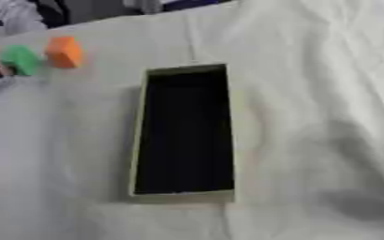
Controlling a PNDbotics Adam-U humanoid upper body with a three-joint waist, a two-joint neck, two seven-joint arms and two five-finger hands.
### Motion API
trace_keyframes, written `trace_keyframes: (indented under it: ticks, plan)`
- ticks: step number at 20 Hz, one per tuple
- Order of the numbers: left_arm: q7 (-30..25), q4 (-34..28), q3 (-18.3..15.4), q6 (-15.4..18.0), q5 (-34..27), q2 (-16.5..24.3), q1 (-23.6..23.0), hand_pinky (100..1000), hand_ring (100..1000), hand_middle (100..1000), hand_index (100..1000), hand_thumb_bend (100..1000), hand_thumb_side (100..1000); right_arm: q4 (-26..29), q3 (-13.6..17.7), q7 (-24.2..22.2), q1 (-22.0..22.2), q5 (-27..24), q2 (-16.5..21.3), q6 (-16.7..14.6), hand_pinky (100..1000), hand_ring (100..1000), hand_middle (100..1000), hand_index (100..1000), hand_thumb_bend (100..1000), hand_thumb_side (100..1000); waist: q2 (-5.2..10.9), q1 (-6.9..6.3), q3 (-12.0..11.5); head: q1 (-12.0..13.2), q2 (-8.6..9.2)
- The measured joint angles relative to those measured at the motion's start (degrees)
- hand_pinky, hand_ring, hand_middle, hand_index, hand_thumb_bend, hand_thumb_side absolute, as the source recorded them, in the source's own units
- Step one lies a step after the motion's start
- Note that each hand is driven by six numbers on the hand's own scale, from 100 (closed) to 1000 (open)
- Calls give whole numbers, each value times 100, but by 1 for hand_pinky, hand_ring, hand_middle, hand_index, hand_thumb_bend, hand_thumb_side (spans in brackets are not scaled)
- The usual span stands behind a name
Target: Pick up objects on the table and place them in the box.
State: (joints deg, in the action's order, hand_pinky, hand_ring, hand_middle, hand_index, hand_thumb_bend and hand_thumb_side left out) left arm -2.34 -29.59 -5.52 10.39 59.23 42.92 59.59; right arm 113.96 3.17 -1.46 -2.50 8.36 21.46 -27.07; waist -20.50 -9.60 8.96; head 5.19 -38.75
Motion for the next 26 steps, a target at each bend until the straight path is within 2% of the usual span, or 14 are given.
trace_keyframes:
  ticks: [8,16,21,26]
  plan:
    - [332,47,-1,-44,1,0,0,812,926,931,932,531,100,0,-1,-17,-2,0,-1,7,863,899,546,863,100,711,-14,-18,37,22,2]
    - [298,95,-1,28,29,0,-3,814,931,930,914,569,100,0,-1,-19,-36,1,-1,5,864,900,546,863,100,714,-56,-73,122,71,21]
    - [272,94,-27,52,68,66,-19,798,921,929,904,573,100,0,-2,-19,-73,12,-1,-2,864,901,545,863,100,712,-156,-136,240,150,90]
    - [327,97,-73,0,93,155,-50,780,903,922,901,518,100,0,-10,-18,-109,65,-1,-6,865,902,543,863,100,727,-260,-162,296,181,179]
